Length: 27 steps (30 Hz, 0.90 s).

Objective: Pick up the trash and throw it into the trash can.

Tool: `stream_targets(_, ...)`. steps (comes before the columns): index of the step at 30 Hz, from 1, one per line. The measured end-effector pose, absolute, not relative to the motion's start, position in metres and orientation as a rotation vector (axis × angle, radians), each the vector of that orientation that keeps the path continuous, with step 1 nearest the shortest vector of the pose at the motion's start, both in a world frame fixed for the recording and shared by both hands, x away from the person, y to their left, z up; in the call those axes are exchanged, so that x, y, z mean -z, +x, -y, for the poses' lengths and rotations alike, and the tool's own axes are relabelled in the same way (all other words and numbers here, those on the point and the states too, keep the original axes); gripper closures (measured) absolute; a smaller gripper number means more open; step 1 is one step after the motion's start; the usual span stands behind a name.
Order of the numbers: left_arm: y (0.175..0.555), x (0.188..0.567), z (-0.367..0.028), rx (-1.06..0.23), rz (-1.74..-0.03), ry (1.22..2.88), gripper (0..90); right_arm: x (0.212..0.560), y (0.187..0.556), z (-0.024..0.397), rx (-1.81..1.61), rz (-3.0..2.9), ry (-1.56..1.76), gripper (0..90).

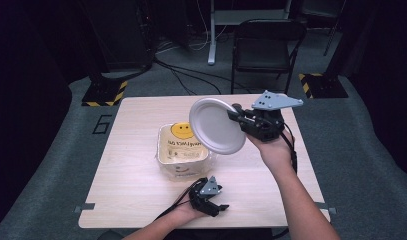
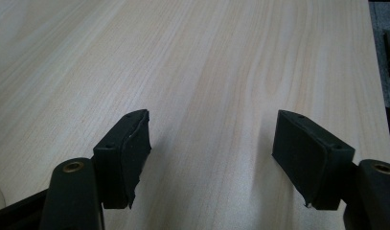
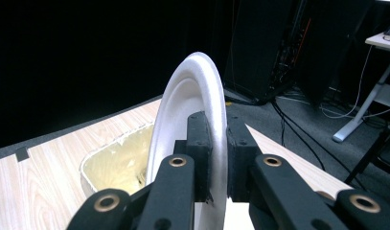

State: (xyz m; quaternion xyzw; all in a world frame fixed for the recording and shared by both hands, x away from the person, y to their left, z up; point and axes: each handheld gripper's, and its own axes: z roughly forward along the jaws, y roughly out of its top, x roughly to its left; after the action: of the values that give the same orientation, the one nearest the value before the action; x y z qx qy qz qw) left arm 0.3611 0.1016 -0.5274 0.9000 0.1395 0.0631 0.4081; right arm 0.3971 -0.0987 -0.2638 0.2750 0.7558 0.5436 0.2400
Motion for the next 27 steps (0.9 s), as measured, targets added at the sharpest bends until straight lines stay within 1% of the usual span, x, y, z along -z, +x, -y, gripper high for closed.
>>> stream_targets(6, 0.361, 0.527, -0.101, -0.161, -0.354, 2.268, 28.6, 0.263, 0.401, 0.088, -1.498, -2.062, 0.733, 82.9)
stream_targets(21, 0.358, 0.527, -0.104, -0.159, -0.338, 2.273, 28.4, 0.273, 0.415, 0.045, -1.509, -2.108, 0.689, 82.9)
stream_targets(27, 0.357, 0.528, -0.11, -0.155, -0.354, 2.267, 28.4, 0.279, 0.421, 0.037, -1.505, -2.123, 0.685, 82.9)
